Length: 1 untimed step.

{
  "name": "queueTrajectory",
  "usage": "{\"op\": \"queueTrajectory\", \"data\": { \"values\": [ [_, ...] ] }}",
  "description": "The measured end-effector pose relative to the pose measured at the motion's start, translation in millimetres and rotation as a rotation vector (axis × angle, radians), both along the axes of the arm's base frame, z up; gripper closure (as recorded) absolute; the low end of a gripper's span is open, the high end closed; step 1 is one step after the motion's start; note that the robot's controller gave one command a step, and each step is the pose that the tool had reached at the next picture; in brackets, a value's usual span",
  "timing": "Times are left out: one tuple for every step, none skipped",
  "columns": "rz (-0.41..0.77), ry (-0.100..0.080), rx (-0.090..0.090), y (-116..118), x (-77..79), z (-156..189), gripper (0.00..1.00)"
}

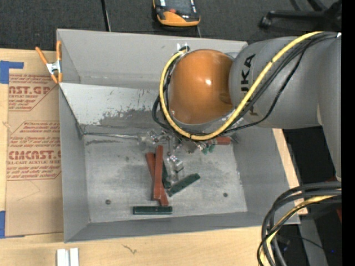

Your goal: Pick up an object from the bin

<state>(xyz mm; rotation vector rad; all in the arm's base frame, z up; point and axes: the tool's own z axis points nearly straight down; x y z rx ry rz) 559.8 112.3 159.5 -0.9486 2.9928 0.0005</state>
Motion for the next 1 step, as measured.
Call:
{"op": "queueTrajectory", "data": {
  "values": [
    [0.205,-0.007,0.000,2.6,11.4,-46.0,0.00]
  ]
}}
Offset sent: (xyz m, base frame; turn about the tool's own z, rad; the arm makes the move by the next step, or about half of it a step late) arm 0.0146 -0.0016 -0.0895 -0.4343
